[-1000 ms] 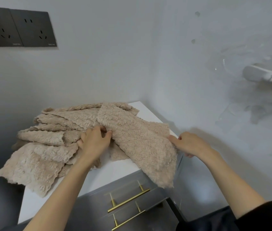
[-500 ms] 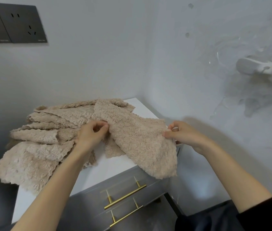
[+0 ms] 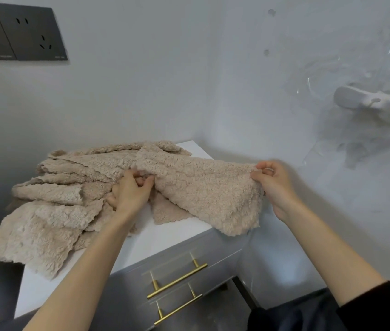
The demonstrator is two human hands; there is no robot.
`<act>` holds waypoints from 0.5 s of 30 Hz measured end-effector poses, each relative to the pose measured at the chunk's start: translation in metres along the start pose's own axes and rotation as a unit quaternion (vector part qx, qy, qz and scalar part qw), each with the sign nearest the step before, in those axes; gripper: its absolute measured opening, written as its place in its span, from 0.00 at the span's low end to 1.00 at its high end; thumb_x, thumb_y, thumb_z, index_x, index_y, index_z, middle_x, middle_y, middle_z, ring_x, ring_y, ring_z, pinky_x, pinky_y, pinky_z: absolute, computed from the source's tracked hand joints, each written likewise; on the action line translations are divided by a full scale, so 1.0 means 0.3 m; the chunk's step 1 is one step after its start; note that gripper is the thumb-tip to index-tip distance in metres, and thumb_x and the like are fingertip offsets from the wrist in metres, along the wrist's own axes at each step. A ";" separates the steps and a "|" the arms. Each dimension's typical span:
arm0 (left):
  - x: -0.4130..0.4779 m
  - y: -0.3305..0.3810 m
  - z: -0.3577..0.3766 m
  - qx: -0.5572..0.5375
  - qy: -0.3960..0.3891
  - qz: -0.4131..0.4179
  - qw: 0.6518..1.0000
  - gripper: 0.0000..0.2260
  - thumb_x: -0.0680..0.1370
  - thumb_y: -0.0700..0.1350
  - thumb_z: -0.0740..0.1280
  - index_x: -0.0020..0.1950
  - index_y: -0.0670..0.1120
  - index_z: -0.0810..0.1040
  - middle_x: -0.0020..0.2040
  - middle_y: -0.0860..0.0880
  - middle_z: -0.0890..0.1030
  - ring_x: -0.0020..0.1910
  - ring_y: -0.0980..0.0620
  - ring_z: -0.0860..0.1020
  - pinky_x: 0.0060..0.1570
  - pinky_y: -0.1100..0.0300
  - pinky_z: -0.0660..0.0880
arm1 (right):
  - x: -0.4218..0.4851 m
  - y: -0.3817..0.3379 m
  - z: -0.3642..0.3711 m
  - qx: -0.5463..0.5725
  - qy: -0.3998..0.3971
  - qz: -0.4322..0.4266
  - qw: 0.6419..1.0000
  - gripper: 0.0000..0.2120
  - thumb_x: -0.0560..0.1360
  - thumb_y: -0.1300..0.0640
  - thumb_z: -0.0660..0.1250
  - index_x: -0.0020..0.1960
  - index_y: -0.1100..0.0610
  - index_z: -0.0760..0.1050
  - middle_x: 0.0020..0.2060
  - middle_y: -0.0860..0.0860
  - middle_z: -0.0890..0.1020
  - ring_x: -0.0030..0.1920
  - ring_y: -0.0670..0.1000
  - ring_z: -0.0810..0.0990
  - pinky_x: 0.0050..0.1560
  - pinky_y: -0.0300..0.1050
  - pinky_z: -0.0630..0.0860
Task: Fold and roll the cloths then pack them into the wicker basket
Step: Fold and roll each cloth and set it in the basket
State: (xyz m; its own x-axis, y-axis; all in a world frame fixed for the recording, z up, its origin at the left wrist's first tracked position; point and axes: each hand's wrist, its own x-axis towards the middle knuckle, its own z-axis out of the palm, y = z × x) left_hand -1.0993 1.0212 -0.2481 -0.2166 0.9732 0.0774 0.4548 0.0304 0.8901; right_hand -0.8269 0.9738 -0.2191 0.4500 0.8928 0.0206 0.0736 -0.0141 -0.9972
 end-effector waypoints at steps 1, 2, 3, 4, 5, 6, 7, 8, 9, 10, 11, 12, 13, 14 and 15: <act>-0.001 0.000 0.004 0.040 -0.011 0.012 0.999 0.12 0.78 0.53 0.64 0.48 0.45 0.75 0.47 0.43 0.75 0.59 0.36 0.72 0.63 0.42 0.66 | 0.004 0.003 -0.007 -0.003 0.006 -0.001 1.000 0.07 0.76 0.67 0.64 0.52 0.57 0.70 0.40 0.50 0.75 0.35 0.46 0.72 0.28 0.32 0.68; -0.005 0.000 0.005 0.077 -0.015 0.018 0.997 0.14 0.78 0.55 0.64 0.40 0.46 0.73 0.48 0.41 0.75 0.58 0.37 0.71 0.63 0.44 0.65 | 0.008 0.006 -0.012 -0.010 0.001 0.005 1.000 0.07 0.77 0.66 0.64 0.51 0.57 0.71 0.41 0.50 0.75 0.36 0.46 0.73 0.29 0.30 0.69; -0.003 -0.004 0.007 0.089 -0.010 0.021 0.996 0.16 0.78 0.56 0.64 0.36 0.47 0.71 0.49 0.39 0.76 0.58 0.37 0.71 0.63 0.44 0.64 | 0.011 0.011 -0.016 -0.017 -0.013 0.017 1.000 0.07 0.76 0.66 0.64 0.51 0.56 0.71 0.43 0.51 0.75 0.39 0.47 0.74 0.33 0.32 0.71; -0.002 -0.003 0.005 0.070 -0.010 0.025 0.997 0.16 0.78 0.56 0.64 0.36 0.47 0.71 0.48 0.39 0.77 0.56 0.38 0.72 0.63 0.43 0.66 | 0.013 0.016 -0.018 -0.022 -0.028 0.032 0.999 0.07 0.76 0.66 0.64 0.50 0.55 0.72 0.46 0.51 0.76 0.43 0.49 0.75 0.39 0.36 0.74; -0.003 0.004 -0.001 0.021 -0.014 0.024 0.999 0.14 0.78 0.55 0.64 0.38 0.47 0.72 0.45 0.41 0.77 0.54 0.39 0.74 0.60 0.43 0.69 | 0.015 0.020 -0.019 -0.026 -0.037 0.041 0.998 0.07 0.76 0.65 0.65 0.49 0.54 0.72 0.49 0.52 0.76 0.46 0.51 0.76 0.45 0.41 0.75; -0.008 0.014 -0.012 -0.039 -0.024 0.020 0.999 0.12 0.78 0.53 0.65 0.40 0.46 0.74 0.42 0.44 0.78 0.49 0.42 0.75 0.54 0.46 0.72 | 0.016 0.022 -0.021 -0.030 -0.040 0.040 0.998 0.07 0.77 0.65 0.65 0.49 0.53 0.72 0.51 0.52 0.76 0.49 0.51 0.76 0.48 0.44 0.74; -0.009 0.022 -0.027 -0.089 -0.032 0.016 0.995 0.11 0.78 0.52 0.65 0.42 0.47 0.76 0.39 0.47 0.77 0.43 0.45 0.76 0.45 0.53 0.74 | 0.014 0.022 -0.020 -0.027 -0.038 0.029 0.998 0.07 0.77 0.65 0.65 0.49 0.53 0.73 0.50 0.52 0.76 0.49 0.50 0.77 0.47 0.43 0.74; -0.013 0.032 -0.045 -0.116 -0.030 0.019 0.993 0.09 0.78 0.52 0.65 0.43 0.48 0.77 0.38 0.50 0.78 0.39 0.49 0.75 0.39 0.58 0.73 | 0.010 0.019 -0.019 -0.016 -0.035 0.010 0.999 0.07 0.77 0.64 0.65 0.49 0.53 0.74 0.49 0.51 0.77 0.47 0.48 0.77 0.44 0.39 0.74; -0.014 0.037 -0.064 -0.124 -0.020 0.028 0.992 0.08 0.78 0.52 0.65 0.43 0.49 0.77 0.38 0.51 0.78 0.38 0.52 0.75 0.37 0.60 0.72 | 0.007 0.014 -0.017 0.002 -0.027 -0.012 1.000 0.06 0.77 0.64 0.66 0.48 0.53 0.74 0.46 0.50 0.79 0.44 0.45 0.78 0.41 0.35 0.73; -0.016 0.042 -0.084 -0.125 -0.005 0.043 0.991 0.07 0.78 0.52 0.66 0.43 0.51 0.77 0.39 0.52 0.79 0.38 0.54 0.76 0.37 0.62 0.71 | 0.005 0.006 -0.017 0.019 -0.013 -0.036 0.999 0.06 0.77 0.63 0.66 0.47 0.52 0.75 0.42 0.48 0.80 0.41 0.42 0.78 0.38 0.32 0.73; -0.019 0.046 -0.107 -0.126 0.015 0.060 0.990 0.07 0.78 0.52 0.66 0.42 0.51 0.77 0.40 0.52 0.80 0.40 0.55 0.76 0.38 0.63 0.71 | 0.002 -0.003 -0.017 0.035 0.006 -0.061 0.997 0.06 0.77 0.63 0.67 0.47 0.52 0.76 0.40 0.47 0.80 0.39 0.39 0.77 0.37 0.30 0.72; -0.022 0.052 -0.131 -0.131 0.032 0.079 0.988 0.07 0.78 0.52 0.66 0.41 0.52 0.78 0.41 0.53 0.80 0.41 0.57 0.77 0.39 0.64 0.70 | 0.000 -0.013 -0.017 0.050 0.025 -0.086 0.995 0.06 0.76 0.63 0.67 0.46 0.52 0.76 0.38 0.46 0.80 0.36 0.37 0.77 0.38 0.29 0.72; -0.022 0.055 -0.156 -0.136 0.046 0.100 0.984 0.07 0.77 0.52 0.67 0.40 0.53 0.78 0.43 0.54 0.81 0.42 0.59 0.77 0.40 0.64 0.70 | -0.003 -0.024 -0.017 0.066 0.038 -0.109 0.991 0.07 0.76 0.63 0.68 0.46 0.52 0.76 0.38 0.46 0.80 0.34 0.37 0.76 0.40 0.30 0.72; -0.022 0.059 -0.177 -0.134 0.058 0.125 0.981 0.08 0.77 0.52 0.67 0.40 0.52 0.78 0.47 0.54 0.81 0.46 0.60 0.77 0.43 0.66 0.70 | -0.007 -0.034 -0.017 0.078 0.043 -0.133 0.987 0.07 0.76 0.63 0.68 0.46 0.52 0.76 0.38 0.47 0.80 0.34 0.37 0.76 0.42 0.31 0.73; -0.022 0.065 -0.198 -0.125 0.065 0.150 0.979 0.08 0.77 0.52 0.67 0.40 0.51 0.77 0.53 0.55 0.79 0.52 0.61 0.76 0.47 0.68 0.69 | -0.014 -0.044 -0.013 0.082 0.043 -0.158 0.983 0.07 0.76 0.64 0.68 0.47 0.52 0.76 0.38 0.47 0.80 0.36 0.37 0.77 0.44 0.32 0.73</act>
State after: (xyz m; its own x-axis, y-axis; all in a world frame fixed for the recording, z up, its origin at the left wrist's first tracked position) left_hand -1.1402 1.0017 -0.2048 -0.2221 0.8919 0.3940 0.2930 -0.3244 0.8994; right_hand -0.8262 0.9686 -0.2057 0.5011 0.7997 0.3308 0.0801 0.3377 -0.9378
